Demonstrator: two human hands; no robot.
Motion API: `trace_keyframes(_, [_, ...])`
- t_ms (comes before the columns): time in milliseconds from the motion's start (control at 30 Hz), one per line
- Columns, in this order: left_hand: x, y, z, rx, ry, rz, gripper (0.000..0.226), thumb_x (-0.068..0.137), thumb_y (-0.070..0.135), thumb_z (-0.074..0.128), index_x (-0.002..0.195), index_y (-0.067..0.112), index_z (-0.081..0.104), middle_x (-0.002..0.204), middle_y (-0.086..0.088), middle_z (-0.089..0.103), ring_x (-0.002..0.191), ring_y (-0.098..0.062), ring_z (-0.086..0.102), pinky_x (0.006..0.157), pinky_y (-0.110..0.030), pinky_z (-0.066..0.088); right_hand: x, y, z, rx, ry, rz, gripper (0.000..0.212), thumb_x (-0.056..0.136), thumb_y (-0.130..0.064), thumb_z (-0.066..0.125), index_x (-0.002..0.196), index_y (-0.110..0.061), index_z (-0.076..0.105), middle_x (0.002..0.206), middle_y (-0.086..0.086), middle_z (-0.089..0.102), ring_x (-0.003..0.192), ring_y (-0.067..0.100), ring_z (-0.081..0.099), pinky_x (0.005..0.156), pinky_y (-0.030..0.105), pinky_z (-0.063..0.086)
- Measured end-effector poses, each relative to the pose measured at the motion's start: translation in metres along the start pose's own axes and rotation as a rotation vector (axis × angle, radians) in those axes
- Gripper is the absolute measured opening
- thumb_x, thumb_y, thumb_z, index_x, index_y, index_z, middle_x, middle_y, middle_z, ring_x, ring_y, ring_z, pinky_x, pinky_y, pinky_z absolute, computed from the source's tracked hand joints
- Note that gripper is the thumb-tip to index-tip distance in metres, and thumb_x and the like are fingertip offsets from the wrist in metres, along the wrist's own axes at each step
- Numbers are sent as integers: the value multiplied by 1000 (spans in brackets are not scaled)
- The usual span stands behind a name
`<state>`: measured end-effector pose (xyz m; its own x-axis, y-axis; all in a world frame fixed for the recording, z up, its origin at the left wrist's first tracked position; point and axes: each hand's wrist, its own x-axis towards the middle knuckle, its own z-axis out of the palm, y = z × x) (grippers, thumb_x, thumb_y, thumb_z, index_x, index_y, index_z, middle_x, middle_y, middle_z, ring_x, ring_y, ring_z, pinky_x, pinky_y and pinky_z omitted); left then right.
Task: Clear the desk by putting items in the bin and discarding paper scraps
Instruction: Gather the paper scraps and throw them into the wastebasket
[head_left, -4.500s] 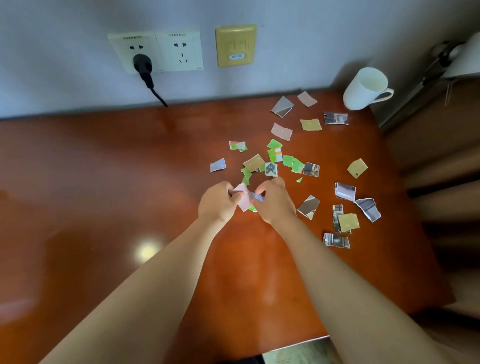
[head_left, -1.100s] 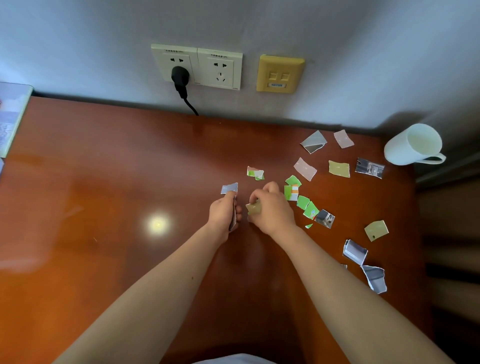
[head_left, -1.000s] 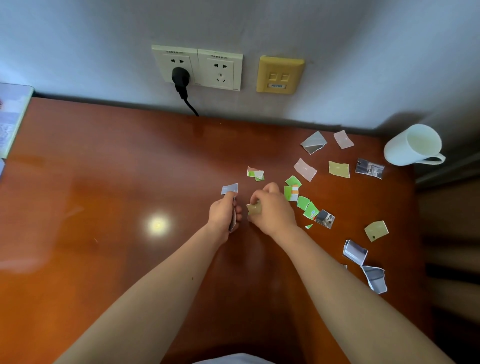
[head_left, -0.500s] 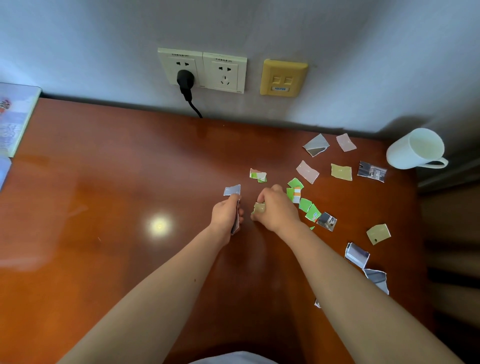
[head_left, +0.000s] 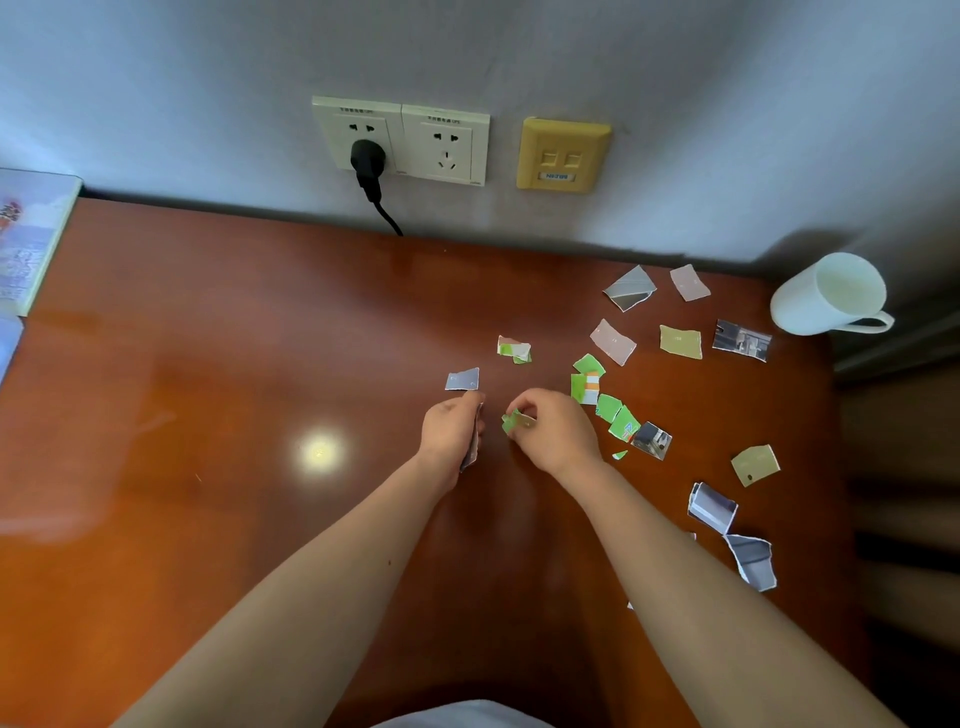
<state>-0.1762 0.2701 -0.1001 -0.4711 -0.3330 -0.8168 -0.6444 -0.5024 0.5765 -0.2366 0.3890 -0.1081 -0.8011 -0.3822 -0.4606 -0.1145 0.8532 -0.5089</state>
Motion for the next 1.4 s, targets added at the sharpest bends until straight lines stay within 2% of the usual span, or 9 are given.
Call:
trace_keyframes(167, [0,-6,0,212,25,161,27,88,18,58,67,13,42,39,-3,40,26,-18,31,35,-18,24,-3,2,-5,290,100,132,11,82,-13,65,84,-24,65,84,-6,66,80,17,65,67,32,56])
trace_keyframes(300, [-2,-8,3,532,-12,277,16,84,28,61,93,22,49,42,2,53,29,-21,45,40,-21,37,-6,-1,-13,606,139,263,16,90,-2,56,88,-18,56,87,-1,60,68,12,68,49,21,53])
trace_keyframes(400, [-2,-11,5,850,44,385,25,81,41,64,99,34,49,67,8,63,51,-14,60,55,-28,46,-4,1,-12,447,131,202,12,91,-9,56,93,-20,56,95,-3,59,75,17,65,63,31,54])
trace_keyframes(500, [0,-11,6,1056,113,478,25,80,41,65,100,36,51,85,13,63,79,-12,62,62,-27,44,-2,5,-11,243,101,131,11,92,-16,56,99,-25,57,98,-9,59,87,16,57,74,31,48])
trace_keyframes(600, [3,-8,5,1156,106,520,17,81,40,64,93,35,54,84,14,60,82,-13,61,61,-25,38,-2,8,-10,74,65,43,18,92,-21,57,109,-29,60,111,-11,65,101,17,60,74,30,49])
trace_keyframes(833, [1,-6,7,1047,71,361,24,84,49,52,80,25,53,50,4,60,31,-14,50,52,-25,47,3,4,-9,-97,74,-32,18,93,-27,57,110,-31,64,114,-5,64,99,20,62,72,32,51])
trace_keyframes(1033, [2,-3,8,465,29,221,15,91,24,44,82,12,43,48,-4,50,31,-20,41,40,-22,34,7,-6,-8,-160,129,10,12,92,-33,61,102,-28,67,110,-4,62,95,20,62,66,28,44])
trace_keyframes(1167, [4,0,8,417,0,201,19,96,25,39,81,12,39,46,-5,45,26,-18,36,35,-16,27,8,-9,-10,-207,125,36,8,92,-33,62,96,-28,67,107,-4,62,95,21,61,64,27,38])
trace_keyframes(1400, [3,-1,6,420,2,206,17,90,24,43,77,14,40,44,-3,46,29,-21,38,39,-21,30,9,-11,-10,-274,77,7,9,95,-32,58,96,-25,64,107,-1,61,94,24,61,63,29,38])
